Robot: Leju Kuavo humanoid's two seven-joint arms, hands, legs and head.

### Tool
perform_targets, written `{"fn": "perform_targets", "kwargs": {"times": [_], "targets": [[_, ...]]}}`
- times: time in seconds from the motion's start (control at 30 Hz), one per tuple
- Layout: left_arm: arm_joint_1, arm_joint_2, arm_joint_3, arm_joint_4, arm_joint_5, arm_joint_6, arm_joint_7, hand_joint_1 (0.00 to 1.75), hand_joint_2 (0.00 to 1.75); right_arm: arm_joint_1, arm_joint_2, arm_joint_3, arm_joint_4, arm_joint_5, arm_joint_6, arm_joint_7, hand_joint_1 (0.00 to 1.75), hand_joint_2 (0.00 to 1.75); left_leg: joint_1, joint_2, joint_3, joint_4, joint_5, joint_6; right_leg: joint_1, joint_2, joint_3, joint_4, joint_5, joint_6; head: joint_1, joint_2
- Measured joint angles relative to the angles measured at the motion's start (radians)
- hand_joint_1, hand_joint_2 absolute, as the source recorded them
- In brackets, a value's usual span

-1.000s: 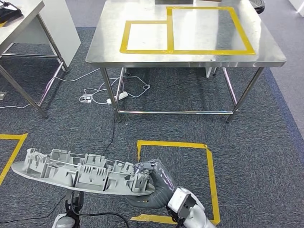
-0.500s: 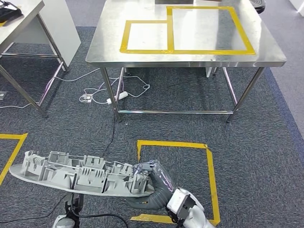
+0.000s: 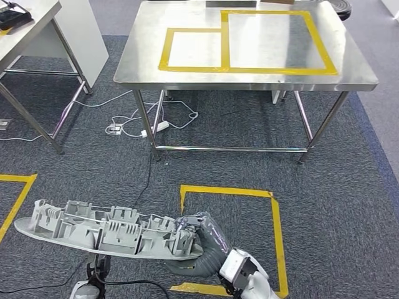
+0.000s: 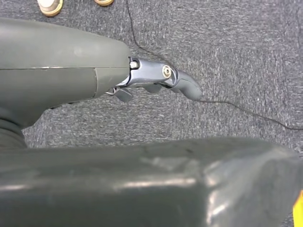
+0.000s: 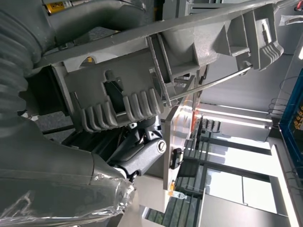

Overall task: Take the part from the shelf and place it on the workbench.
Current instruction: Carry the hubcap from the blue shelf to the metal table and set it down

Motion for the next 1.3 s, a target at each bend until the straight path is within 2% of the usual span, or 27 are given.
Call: {"fn": "perform_targets", "kwargs": {"times": [0.03,0.07,0.13,0.17,0.2,0.3,0.37,0.43,0.47,0.57,0.6,0.63,0.97,1.3], "targets": [[0.0,-0.001,-0.002,0.0,-0.002,0.003,0.0,0.0,0.0,0.005,-0.002,0.0,-0.002,-0.001,-0.002,-0.001,1.75,1.75,0.005,-0.001,-0.002,0.014,-0.01,-0.011,-0.003,0.003,0.032,-0.059,0.02,0.008,0.0,0.0],[0.0,-0.003,-0.004,0.0,-0.005,0.007,0.0,0.0,0.0,0.013,-0.004,0.0,-0.007,-0.002,-0.004,-0.002,1.75,1.75,0.009,-0.002,-0.006,0.03,-0.02,-0.021,-0.004,0.007,0.058,-0.103,0.031,0.008,0.002,0.0],[0.001,-0.006,-0.011,0.0,-0.01,0.017,0.0,0.0,0.0,0.037,-0.011,-0.003,-0.023,-0.002,-0.008,-0.004,1.75,1.75,0.01,-0.005,-0.014,0.051,-0.033,-0.036,-0.005,0.017,0.072,-0.122,0.026,-0.008,0.003,0.0],[0.002,-0.008,-0.015,0.0,-0.011,0.021,0.0,0.0,0.0,0.05,-0.015,-0.005,-0.031,-0.001,-0.008,-0.004,1.75,1.75,0.009,-0.006,-0.017,0.054,-0.032,-0.034,-0.007,0.019,0.07,-0.12,0.028,-0.019,0.003,0.0],[0.002,-0.01,-0.02,0.0,-0.012,0.023,0.0,0.0,0.0,0.059,-0.019,-0.007,-0.037,0.0,-0.009,-0.005,1.75,1.75,0.008,-0.006,-0.019,0.053,-0.028,-0.029,-0.008,0.021,0.066,-0.118,0.03,-0.024,0.002,0.0],[0.0,-0.013,-0.026,0.0,-0.013,0.025,0.0,0.0,0.0,0.075,-0.024,-0.013,-0.05,0.002,-0.008,-0.005,1.75,1.75,0.005,-0.006,-0.02,0.05,-0.015,-0.008,-0.008,0.028,0.059,-0.117,0.031,-0.029,0.001,0.0],[-0.002,-0.014,-0.027,0.0,-0.013,0.025,0.0,0.0,0.0,0.08,-0.027,-0.016,-0.056,0.002,-0.007,-0.006,1.75,1.75,0.005,-0.006,-0.019,0.048,-0.012,-0.003,-0.005,0.03,0.059,-0.117,0.029,-0.036,0.001,0.0],[-0.004,-0.015,-0.03,0.0,-0.013,0.025,0.0,0.0,0.0,0.082,-0.03,-0.018,-0.059,0.003,-0.006,-0.006,1.75,1.75,0.007,-0.006,-0.017,0.042,-0.015,-0.005,0.0,0.03,0.058,-0.116,0.028,-0.042,0.002,0.0],[-0.005,-0.016,-0.031,0.0,-0.012,0.023,0.0,0.0,0.0,0.082,-0.031,-0.019,-0.059,0.003,-0.005,-0.006,1.75,1.75,0.009,-0.006,-0.017,0.038,-0.017,-0.011,0.003,0.029,0.058,-0.116,0.027,-0.044,0.002,0.0],[-0.006,-0.016,-0.031,0.0,-0.003,0.013,0.0,0.0,0.0,0.072,-0.032,-0.021,-0.057,0.006,0.0,-0.006,1.75,1.75,0.014,-0.005,-0.018,0.034,-0.021,-0.054,0.007,0.026,0.057,-0.114,0.026,-0.048,0.003,0.0],[-0.006,-0.016,-0.031,0.0,-0.001,0.01,0.0,0.0,0.0,0.067,-0.032,-0.021,-0.056,0.007,0.001,-0.005,1.75,1.75,0.014,-0.005,-0.018,0.034,-0.021,-0.064,0.008,0.025,0.057,-0.115,0.026,-0.048,0.003,0.0],[-0.006,-0.016,-0.031,0.0,0.002,0.008,0.0,0.0,0.0,0.062,-0.032,-0.021,-0.054,0.009,0.002,-0.005,1.75,1.75,0.014,-0.006,-0.019,0.034,-0.021,-0.067,0.007,0.024,0.058,-0.115,0.026,-0.048,0.003,0.0],[-0.006,-0.01,-0.031,0.0,0.011,0.0,0.0,0.0,0.0,0.034,-0.027,-0.018,-0.037,0.015,0.003,-0.004,1.75,1.75,0.004,-0.006,-0.026,0.041,-0.02,-0.053,-0.002,0.022,0.062,-0.128,0.036,-0.036,0.003,0.0],[-0.01,-0.008,-0.033,0.0,0.01,-0.003,0.0,0.0,0.0,0.028,-0.023,-0.018,-0.027,0.015,0.003,-0.004,1.75,1.75,0.002,-0.006,-0.027,0.041,-0.019,-0.05,-0.004,0.022,0.063,-0.132,0.038,-0.033,0.003,0.0]]}}
